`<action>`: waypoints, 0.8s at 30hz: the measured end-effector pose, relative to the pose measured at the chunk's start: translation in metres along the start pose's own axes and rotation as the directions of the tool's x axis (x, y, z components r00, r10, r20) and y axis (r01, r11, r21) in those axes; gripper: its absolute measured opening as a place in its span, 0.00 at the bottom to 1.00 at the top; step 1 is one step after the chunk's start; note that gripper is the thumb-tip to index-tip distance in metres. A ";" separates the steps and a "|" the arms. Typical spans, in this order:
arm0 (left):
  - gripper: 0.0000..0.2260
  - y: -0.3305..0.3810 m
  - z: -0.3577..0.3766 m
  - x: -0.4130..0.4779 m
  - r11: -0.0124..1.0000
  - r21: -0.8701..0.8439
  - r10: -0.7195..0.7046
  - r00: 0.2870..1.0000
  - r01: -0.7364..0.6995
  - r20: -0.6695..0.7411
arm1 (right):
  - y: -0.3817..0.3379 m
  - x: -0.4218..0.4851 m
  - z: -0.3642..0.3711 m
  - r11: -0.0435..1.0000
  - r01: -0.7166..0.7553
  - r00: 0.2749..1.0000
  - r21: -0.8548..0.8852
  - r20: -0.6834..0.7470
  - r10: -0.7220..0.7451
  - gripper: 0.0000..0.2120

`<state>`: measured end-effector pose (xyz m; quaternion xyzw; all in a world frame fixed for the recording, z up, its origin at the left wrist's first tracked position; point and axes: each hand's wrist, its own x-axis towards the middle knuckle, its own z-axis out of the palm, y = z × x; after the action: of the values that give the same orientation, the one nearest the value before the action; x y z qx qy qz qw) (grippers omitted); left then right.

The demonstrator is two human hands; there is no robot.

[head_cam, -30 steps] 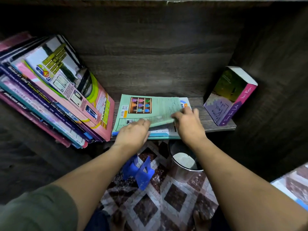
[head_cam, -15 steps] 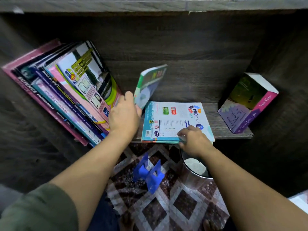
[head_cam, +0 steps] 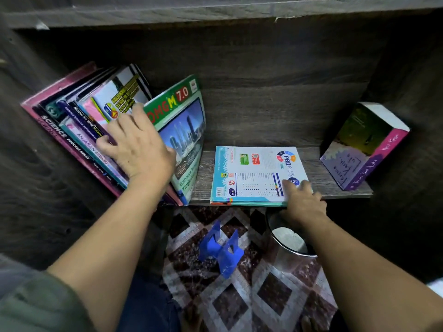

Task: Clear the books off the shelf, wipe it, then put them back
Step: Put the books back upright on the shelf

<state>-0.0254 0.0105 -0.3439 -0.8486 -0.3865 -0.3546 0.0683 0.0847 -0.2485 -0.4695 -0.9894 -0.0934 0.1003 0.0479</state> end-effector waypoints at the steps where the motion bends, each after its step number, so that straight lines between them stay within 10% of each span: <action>1: 0.40 0.000 -0.002 0.000 1.000 0.004 -0.023 1.000 0.023 -0.006 | 0.000 0.001 -0.001 0.999 -0.010 1.000 0.043 -0.003 0.010 0.36; 17: 0.36 -0.020 -0.004 0.001 0.996 0.032 -0.088 0.996 0.087 0.021 | 0.012 0.016 -0.007 0.990 -0.023 1.000 0.138 0.000 0.023 0.33; 24: 0.41 -0.036 -0.003 0.006 0.987 -0.094 -0.128 0.992 0.128 0.012 | -0.002 0.008 -0.025 0.844 0.223 0.923 0.488 -0.383 -0.023 0.19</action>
<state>-0.0496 0.0376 -0.3430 -0.8254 -0.4233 -0.3735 0.0041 0.0976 -0.2466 -0.4465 -0.9316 -0.1165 -0.0659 0.3379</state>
